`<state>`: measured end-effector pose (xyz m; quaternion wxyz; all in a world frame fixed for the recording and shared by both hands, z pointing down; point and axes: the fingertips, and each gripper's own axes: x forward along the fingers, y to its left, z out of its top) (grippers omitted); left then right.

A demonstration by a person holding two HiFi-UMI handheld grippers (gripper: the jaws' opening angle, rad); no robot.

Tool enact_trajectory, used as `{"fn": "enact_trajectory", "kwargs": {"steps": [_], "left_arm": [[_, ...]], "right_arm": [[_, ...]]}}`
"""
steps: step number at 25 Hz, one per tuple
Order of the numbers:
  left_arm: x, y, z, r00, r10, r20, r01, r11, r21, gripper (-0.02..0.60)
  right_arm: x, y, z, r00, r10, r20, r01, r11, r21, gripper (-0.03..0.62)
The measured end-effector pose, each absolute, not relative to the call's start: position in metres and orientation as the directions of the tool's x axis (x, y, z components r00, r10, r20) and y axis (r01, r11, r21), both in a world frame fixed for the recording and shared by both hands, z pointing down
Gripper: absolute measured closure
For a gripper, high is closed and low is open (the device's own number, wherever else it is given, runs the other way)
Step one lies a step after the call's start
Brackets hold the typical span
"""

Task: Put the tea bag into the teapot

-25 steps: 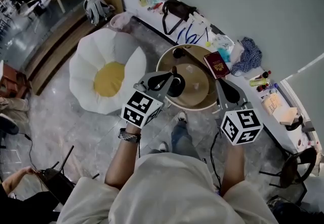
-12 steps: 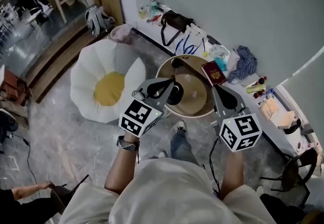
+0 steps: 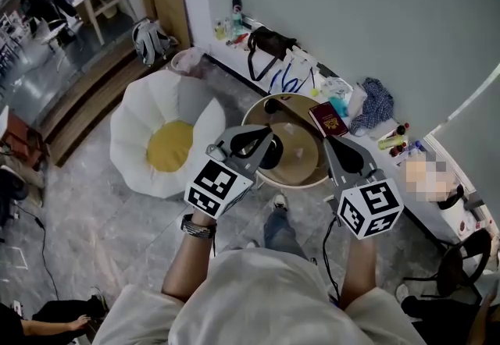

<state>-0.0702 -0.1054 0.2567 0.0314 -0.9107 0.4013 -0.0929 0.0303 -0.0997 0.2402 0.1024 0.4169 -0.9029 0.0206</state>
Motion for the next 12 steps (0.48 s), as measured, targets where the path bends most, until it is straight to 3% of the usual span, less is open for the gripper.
{"fn": "enact_trajectory", "kwargs": {"steps": [12], "left_arm": [[-0.063,-0.096,0.245,0.682,-0.721,0.128,-0.706,-0.693,-0.145,0.576]], "right_arm": [[0.034,-0.096,0.232,-0.613,-0.768,0.185,-0.771,0.633,0.075,0.589]]}}
